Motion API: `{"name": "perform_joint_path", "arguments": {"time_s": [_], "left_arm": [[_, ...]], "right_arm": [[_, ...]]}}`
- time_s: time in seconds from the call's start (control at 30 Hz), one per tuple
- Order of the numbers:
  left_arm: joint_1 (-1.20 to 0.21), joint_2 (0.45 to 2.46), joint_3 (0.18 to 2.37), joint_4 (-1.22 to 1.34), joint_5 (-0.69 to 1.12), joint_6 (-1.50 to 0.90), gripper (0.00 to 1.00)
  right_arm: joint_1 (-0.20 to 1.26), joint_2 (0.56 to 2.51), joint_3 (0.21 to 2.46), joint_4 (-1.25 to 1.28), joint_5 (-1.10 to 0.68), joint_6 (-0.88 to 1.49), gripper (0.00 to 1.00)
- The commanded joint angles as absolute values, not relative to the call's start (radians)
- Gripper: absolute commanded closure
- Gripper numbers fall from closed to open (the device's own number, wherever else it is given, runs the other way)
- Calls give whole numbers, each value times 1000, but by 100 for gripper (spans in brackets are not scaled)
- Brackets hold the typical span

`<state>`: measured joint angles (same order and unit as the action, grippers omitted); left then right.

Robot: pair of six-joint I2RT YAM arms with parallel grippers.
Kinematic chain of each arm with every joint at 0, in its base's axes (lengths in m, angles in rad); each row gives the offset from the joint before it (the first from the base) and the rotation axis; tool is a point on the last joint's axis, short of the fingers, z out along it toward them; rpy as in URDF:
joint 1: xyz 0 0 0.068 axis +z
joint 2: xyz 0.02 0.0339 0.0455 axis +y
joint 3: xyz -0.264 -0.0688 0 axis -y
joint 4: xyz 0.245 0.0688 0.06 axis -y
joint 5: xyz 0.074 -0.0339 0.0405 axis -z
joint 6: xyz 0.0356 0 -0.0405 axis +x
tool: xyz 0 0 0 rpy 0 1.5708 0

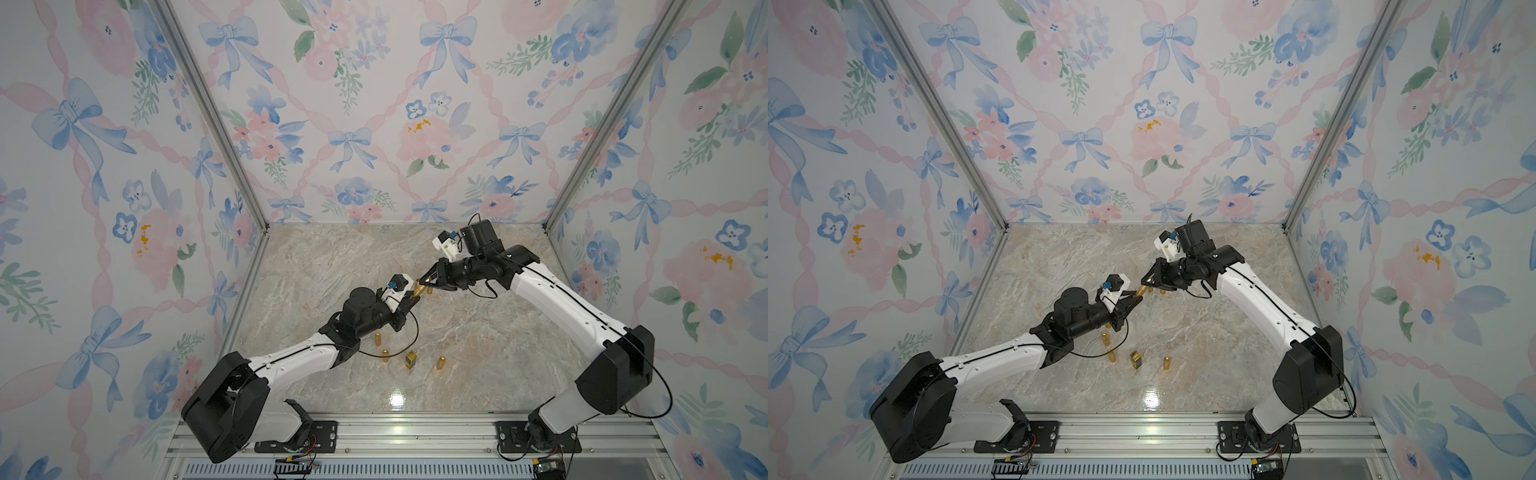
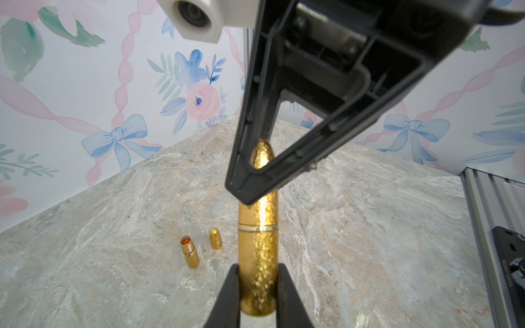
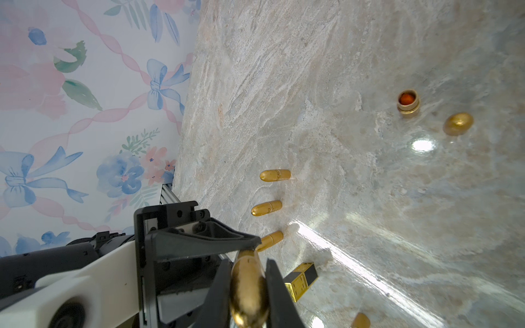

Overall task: Open the lipstick cap
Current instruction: Open the cover of the lipstick, then place the cover at the center of the board.

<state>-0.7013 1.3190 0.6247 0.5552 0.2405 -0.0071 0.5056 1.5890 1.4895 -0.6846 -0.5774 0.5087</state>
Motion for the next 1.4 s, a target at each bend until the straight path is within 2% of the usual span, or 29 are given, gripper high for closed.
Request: {"name": "perform_joint_path", "arguments": {"time_s": [0.0, 0.23, 0.43, 0.87, 1.37], "left_arm": [[-691, 1343, 603, 389, 327, 6, 100], [-677, 1321, 603, 375, 344, -8, 100], [-664, 1251, 607, 376, 212, -39, 100], [-605, 1177, 558, 383, -1, -123, 100], [-541, 1132, 482, 428, -83, -183, 100]], "right_arm": [[451, 1525, 1508, -565, -562, 482, 81], [439, 1531, 1493, -532, -570, 468, 81], [445, 1624, 1525, -549, -515, 435, 82], [631, 1892, 1736, -636, -109, 339, 82], [708, 2153, 1806, -545, 86, 366, 82]]}}
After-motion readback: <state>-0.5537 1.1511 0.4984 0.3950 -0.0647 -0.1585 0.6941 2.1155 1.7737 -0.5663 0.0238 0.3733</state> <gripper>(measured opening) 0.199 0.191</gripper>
